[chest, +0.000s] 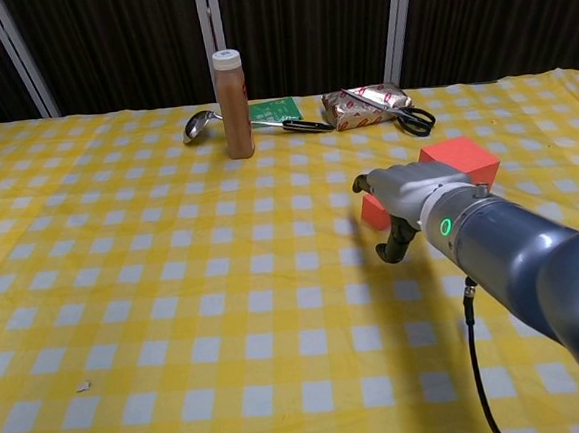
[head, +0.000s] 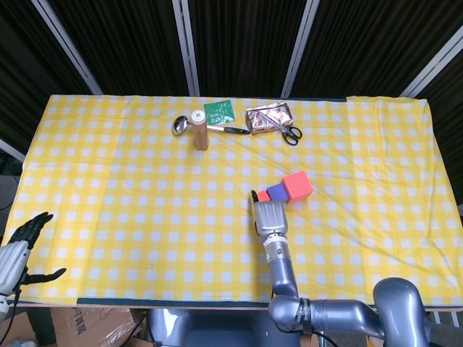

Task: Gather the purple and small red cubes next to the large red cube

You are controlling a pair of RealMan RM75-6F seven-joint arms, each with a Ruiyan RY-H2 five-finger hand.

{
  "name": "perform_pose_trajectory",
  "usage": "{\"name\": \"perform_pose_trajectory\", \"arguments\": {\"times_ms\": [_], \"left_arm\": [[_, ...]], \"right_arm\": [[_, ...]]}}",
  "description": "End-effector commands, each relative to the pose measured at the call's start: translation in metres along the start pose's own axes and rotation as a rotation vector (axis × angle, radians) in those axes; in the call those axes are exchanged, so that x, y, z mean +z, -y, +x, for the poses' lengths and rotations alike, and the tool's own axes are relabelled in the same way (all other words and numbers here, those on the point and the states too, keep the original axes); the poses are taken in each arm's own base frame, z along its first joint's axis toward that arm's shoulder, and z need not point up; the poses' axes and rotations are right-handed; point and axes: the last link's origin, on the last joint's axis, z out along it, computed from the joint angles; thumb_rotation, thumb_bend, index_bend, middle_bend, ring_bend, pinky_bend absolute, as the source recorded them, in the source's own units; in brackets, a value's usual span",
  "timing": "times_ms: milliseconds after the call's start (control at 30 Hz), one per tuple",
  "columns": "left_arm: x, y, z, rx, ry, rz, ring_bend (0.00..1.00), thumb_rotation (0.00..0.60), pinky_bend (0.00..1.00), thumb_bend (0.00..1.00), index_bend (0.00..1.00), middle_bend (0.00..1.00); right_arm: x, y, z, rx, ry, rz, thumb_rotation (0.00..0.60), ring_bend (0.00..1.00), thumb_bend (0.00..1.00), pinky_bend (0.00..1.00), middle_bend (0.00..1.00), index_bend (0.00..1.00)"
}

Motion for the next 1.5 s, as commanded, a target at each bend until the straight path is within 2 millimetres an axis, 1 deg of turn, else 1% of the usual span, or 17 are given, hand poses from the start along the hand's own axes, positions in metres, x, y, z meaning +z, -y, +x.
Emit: {"name": "perform_pose_trajectory", "arguments": {"times_ms": [33, 400, 833, 1500], "left_arm": [[-0.0002, -0.0001, 0.0, -0.001, 0.0, 0.0, 0.0, 0.6, 0.0, 0.03, 0.0, 0.0], [-0.0003, -0.0002, 0.0001, -0.002, 0.001, 0.001, 0.0, 0.6, 0.0, 0.03, 0.0, 0.0], [-0.0003, -0.0004, -0.0002, -0.003, 0.003, 0.001, 0.0, 0.6, 0.0, 0.03, 0.0, 0.0], [-0.0003, -0.0011, -0.0002, -0.004, 0.004, 0.002, 0.0, 0.6, 0.0, 0.03, 0.0, 0.0]], "right_arm": [[-0.0002, -0.0012, -0.0008, -0.006, 0.006, -0.006, 0.6, 1.0, 0.49, 0.95, 1.0, 0.1], [-0.0001, -0.0066, -0.0032, -0.015, 0.021, -0.027, 0.6, 1.0, 0.49, 0.95, 1.0, 0.1], [-0.0042, -0.0042, -0.0028, -0.018, 0.022, -0.014, 0.6, 1.0, 0.49, 0.95, 1.0, 0.1], [-0.0071, -0.0084, -0.0009, -0.023, 0.018, -0.022, 0.6, 1.0, 0.49, 0.95, 1.0, 0.1]]}}
